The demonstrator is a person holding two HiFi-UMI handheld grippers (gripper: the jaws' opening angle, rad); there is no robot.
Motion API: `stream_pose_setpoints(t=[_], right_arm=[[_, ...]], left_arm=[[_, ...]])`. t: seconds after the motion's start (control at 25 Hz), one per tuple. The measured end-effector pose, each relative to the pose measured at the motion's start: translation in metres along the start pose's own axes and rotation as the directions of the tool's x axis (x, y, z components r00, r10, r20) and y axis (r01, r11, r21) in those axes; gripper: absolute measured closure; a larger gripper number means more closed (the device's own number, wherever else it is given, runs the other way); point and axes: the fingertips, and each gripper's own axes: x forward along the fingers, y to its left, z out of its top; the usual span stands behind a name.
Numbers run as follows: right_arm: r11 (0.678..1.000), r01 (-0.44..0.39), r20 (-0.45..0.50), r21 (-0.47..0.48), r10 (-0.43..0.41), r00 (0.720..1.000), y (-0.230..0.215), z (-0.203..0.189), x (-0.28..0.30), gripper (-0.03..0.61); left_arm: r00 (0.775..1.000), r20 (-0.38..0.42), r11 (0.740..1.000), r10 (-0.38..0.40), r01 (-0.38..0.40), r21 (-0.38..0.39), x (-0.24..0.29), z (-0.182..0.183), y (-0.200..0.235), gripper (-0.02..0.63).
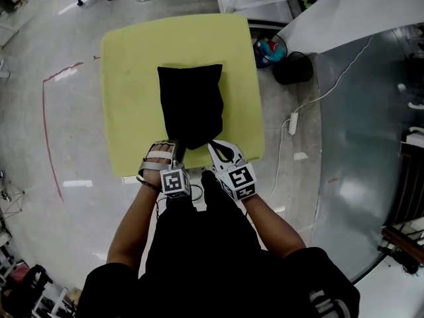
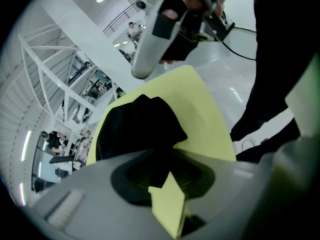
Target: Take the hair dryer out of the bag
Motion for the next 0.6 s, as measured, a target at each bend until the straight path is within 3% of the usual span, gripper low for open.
stream_pose_setpoints(t=[0.12, 0.24, 0.32, 0.4, 0.48, 0.6], right_arm=[[1.0, 0.002, -0.02, 0.003, -0.002, 1.0, 0.002, -0.009, 0.0, 0.571], [1.0, -0.009, -0.04, -0.016, 0.009, 0.999, 0.008, -0.015, 0.001, 0.571], [0.999, -0.032, -0.057, -0.033, 0.03, 0.998, 0.016, -0.02, 0.001, 0.571], [0.997, -0.059, -0.069, -0.048, 0.056, 0.996, 0.024, -0.022, 0.0, 0.571], [0.994, -0.082, -0.077, -0.065, 0.077, 0.994, 0.033, -0.022, 0.001, 0.571], [0.991, -0.11, -0.097, -0.079, 0.102, 0.99, 0.045, -0.025, 0.004, 0.571]], left_arm=[[0.999, 0.035, 0.998, 0.003, -0.001, -0.057, -0.005, 0.004, 0.008, 0.597], [0.997, 0.075, 0.987, -0.023, 0.034, -0.156, -0.01, 0.007, 0.017, 0.598], [0.992, 0.117, 0.962, -0.053, 0.083, -0.262, -0.014, 0.011, 0.024, 0.598], [0.981, 0.172, 0.907, -0.086, 0.149, -0.394, -0.019, 0.016, 0.036, 0.598], [0.97, 0.225, 0.837, -0.09, 0.197, -0.511, -0.024, 0.018, 0.054, 0.6], [0.957, 0.281, 0.759, -0.069, 0.233, -0.608, -0.031, 0.018, 0.081, 0.6]])
